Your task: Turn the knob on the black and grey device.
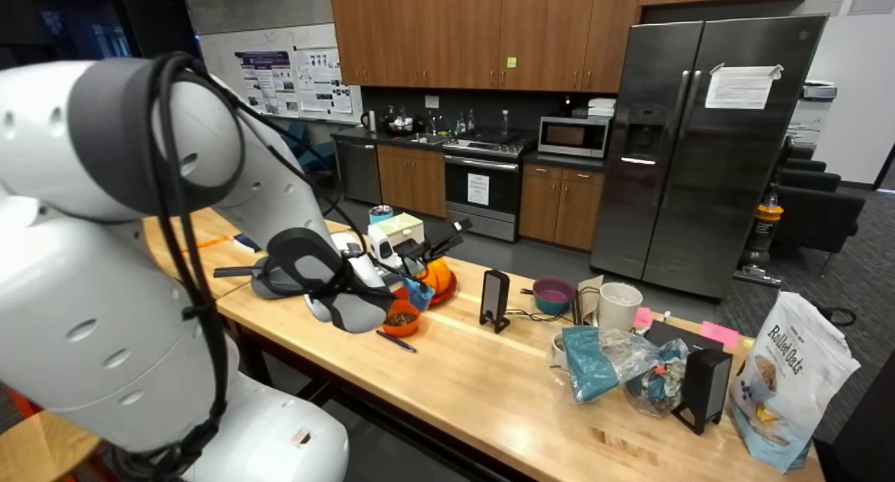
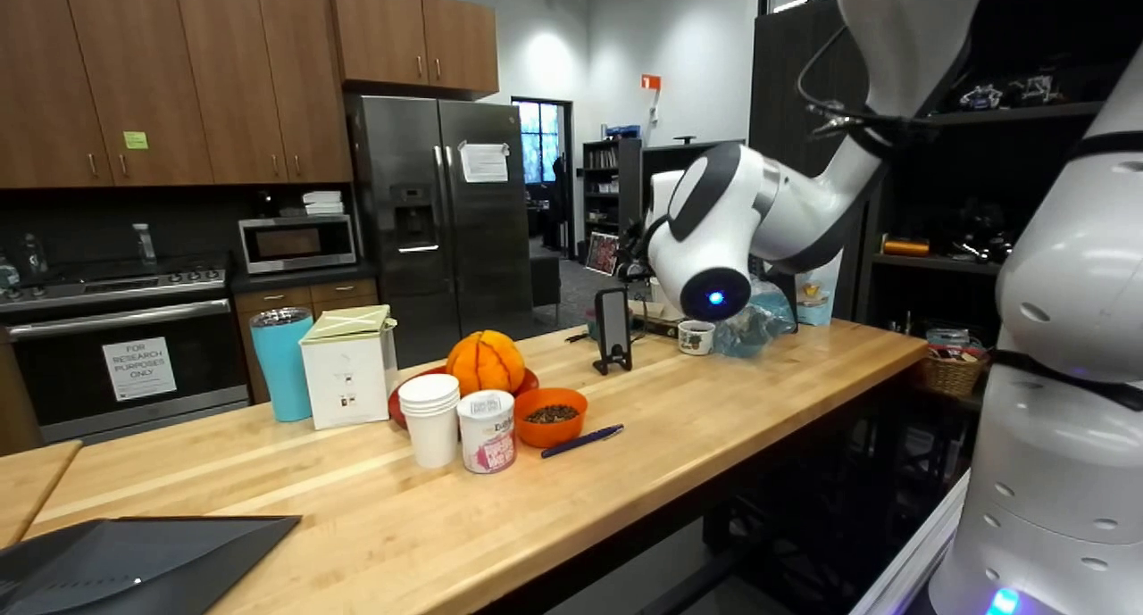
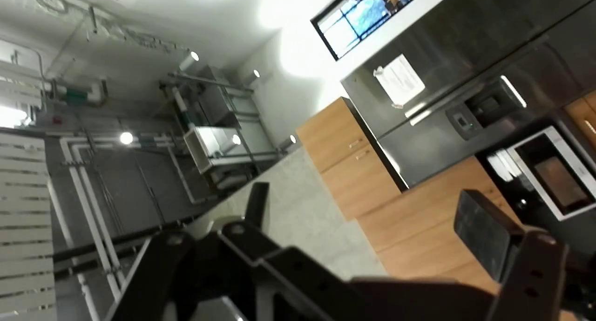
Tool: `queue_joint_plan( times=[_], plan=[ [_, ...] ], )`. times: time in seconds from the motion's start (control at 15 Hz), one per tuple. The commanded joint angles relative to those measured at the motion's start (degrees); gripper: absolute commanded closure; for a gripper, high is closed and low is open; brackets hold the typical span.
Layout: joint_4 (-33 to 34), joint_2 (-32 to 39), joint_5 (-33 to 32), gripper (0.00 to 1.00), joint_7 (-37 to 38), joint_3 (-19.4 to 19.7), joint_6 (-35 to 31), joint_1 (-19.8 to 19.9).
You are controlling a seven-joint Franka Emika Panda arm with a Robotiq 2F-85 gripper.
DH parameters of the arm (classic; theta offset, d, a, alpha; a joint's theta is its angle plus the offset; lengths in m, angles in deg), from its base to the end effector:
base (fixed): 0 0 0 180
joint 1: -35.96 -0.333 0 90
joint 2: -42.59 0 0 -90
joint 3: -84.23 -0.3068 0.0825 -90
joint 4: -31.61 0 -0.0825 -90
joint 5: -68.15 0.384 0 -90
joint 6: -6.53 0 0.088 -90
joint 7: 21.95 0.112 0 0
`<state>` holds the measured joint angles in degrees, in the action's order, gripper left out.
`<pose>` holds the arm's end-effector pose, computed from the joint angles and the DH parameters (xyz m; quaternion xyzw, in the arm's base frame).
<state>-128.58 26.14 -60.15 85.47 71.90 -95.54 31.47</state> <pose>0.4003 0.0429 0.3367 0.6161 0.0665 0.5949 0.5120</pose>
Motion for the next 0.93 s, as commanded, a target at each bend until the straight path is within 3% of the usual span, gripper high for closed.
queue_joint_plan(
  times=[0.0, 0.2, 0.4, 0.47, 0.87],
  plan=[
    [-0.06, 11.35, -14.28, 0.00, 8.82, 4.20, 7.70, 0.92],
    [-0.10, 20.04, -13.78, 0.00, 11.22, 5.75, 17.37, 1.18],
    [0.01, 25.39, -11.01, 0.00, 14.67, 5.88, 18.51, 1.21],
    [0.13, 23.04, -11.87, 0.00, 11.79, 5.68, 16.90, 1.12],
    [0.67, 26.30, -11.51, 0.00, 13.22, 5.51, 18.53, 1.30]
  ],
)
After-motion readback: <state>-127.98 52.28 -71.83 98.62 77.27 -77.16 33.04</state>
